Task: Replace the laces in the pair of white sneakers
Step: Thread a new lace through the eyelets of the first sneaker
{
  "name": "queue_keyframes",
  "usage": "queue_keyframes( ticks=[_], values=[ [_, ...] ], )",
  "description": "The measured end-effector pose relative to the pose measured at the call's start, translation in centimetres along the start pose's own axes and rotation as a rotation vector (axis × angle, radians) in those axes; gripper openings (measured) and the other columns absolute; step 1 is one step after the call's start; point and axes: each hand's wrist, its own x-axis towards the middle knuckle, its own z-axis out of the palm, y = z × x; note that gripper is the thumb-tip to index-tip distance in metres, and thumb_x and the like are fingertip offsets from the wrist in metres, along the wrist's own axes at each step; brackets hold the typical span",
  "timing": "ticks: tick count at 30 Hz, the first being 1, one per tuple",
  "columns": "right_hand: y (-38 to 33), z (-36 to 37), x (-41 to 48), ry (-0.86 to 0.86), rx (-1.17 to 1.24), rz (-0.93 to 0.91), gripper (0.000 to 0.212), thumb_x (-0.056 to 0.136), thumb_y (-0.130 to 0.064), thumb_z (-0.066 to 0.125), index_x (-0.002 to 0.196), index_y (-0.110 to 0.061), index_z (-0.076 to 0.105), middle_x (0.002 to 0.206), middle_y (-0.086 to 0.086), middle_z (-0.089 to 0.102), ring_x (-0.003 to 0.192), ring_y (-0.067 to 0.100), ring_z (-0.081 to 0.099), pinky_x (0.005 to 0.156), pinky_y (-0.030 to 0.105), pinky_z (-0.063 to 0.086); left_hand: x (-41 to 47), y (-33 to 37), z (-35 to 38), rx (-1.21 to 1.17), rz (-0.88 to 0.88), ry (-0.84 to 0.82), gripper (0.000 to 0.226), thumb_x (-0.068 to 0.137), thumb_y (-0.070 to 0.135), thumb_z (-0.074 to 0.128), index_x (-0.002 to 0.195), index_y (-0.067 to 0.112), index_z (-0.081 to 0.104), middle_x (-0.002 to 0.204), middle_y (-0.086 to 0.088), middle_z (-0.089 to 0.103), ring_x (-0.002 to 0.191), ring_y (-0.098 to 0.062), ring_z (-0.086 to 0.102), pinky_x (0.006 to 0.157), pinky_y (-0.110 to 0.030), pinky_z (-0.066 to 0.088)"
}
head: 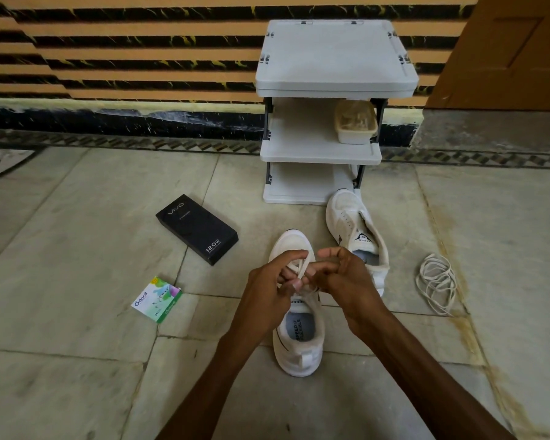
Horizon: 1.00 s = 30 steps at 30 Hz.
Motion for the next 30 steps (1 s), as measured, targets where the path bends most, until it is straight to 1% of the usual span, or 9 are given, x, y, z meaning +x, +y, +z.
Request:
queue_keyframes(
  ticks=[4,8,12,14,17,20,24,27,30],
  values=[
    [0.0,-0.2,0.0,-0.072,0.059,0.021,0.036,0.082,-0.004,0.074,0.107,-0.017,0.052,0.081,0.003,0.076,0.075,0.012,0.071,0.072,0.028,0.053,0.5,-0.2,-0.5,0.012,-0.010,-0.034,0.037,0.090,0.010,0.064,0.121,0.032,0.062,0.111,0.007,0.068,0.100,-0.009,0.065,0.089,-0.015,0.052],
    [0.3,0.2,0.2,-0.069,0.094,0.035,0.043,0.079,-0.016,0.078,0.111,-0.011,0.050,0.074,0.001,0.073,0.071,0.017,0.067,0.081,0.041,0.051,0.5,-0.1,-0.4,0.042,-0.010,-0.021,0.046,0.089,0.013,0.067,0.098,0.054,0.050,0.096,0.020,0.058,0.086,0.012,0.061,0.078,0.001,0.043],
    [0.3,-0.1,0.4,-0.111,0.121,0.003,0.044,0.078,-0.009,0.077,0.107,-0.010,0.044,0.064,-0.002,0.069,0.059,0.012,0.065,0.065,0.025,0.051,0.9,-0.3,-1.0,0.053,0.031,-0.107,0.036,0.088,0.012,0.065,0.116,0.036,0.061,0.104,0.010,0.068,0.094,-0.004,0.065,0.089,-0.025,0.054],
    [0.2,-0.5,0.5,-0.136,0.103,-0.025,0.045,0.076,-0.001,0.077,0.104,-0.010,0.043,0.063,-0.003,0.068,0.059,0.011,0.065,0.059,0.022,0.052,1.0,-0.1,-1.5,0.067,0.038,-0.130,0.042,0.088,0.014,0.064,0.115,0.045,0.058,0.106,0.008,0.068,0.102,-0.011,0.065,0.091,-0.032,0.054],
    [0.1,-0.8,0.6,-0.143,0.011,-0.061,0.047,0.072,0.004,0.079,0.099,-0.012,0.043,0.063,-0.003,0.067,0.065,0.014,0.065,0.061,0.027,0.055,1.0,-0.1,-1.9,0.119,0.050,-0.148,0.045,0.089,0.015,0.063,0.103,0.056,0.054,0.096,0.018,0.065,0.101,-0.015,0.066,0.085,-0.029,0.054],
    [0.0,-0.9,0.8,-0.158,-0.034,-0.075,0.048,0.073,0.005,0.079,0.097,-0.011,0.040,0.072,0.003,0.067,0.074,0.022,0.063,0.066,0.034,0.054,1.1,0.1,-2.2,0.184,0.062,-0.200,0.039,0.090,0.019,0.060,0.115,0.048,0.051,0.100,0.011,0.066,0.095,-0.010,0.064,0.084,-0.037,0.056],
    [-0.2,-1.2,1.4,-0.199,-0.039,-0.038,0.052,0.072,0.007,0.079,0.097,-0.011,0.037,0.085,0.015,0.068,0.077,0.025,0.064,0.063,0.029,0.053,1.2,0.7,-2.4,0.239,0.052,-0.235,0.042,0.091,0.016,0.060,0.122,0.042,0.050,0.097,0.009,0.064,0.090,-0.010,0.063,0.082,-0.034,0.055],
    [-0.2,-1.4,1.6,-0.178,-0.116,-0.065,0.054,0.068,0.007,0.081,0.094,-0.014,0.038,0.079,0.008,0.071,0.074,0.026,0.066,0.064,0.031,0.056,1.3,1.0,-2.5,0.280,0.050,-0.246,0.044,0.090,0.014,0.062,0.125,0.038,0.048,0.090,0.013,0.061,0.085,-0.006,0.062,0.075,-0.026,0.054],
    [0.0,-1.4,1.3,-0.159,-0.280,-0.219,0.055,0.067,0.002,0.082,0.093,-0.015,0.036,0.080,0.004,0.075,0.077,0.029,0.070,0.071,0.040,0.058,1.5,1.0,-2.7,0.291,0.050,-0.246,0.048,0.087,0.012,0.065,0.117,0.037,0.037,0.081,0.014,0.059,0.076,-0.003,0.060,0.071,-0.028,0.054]
  ],
)
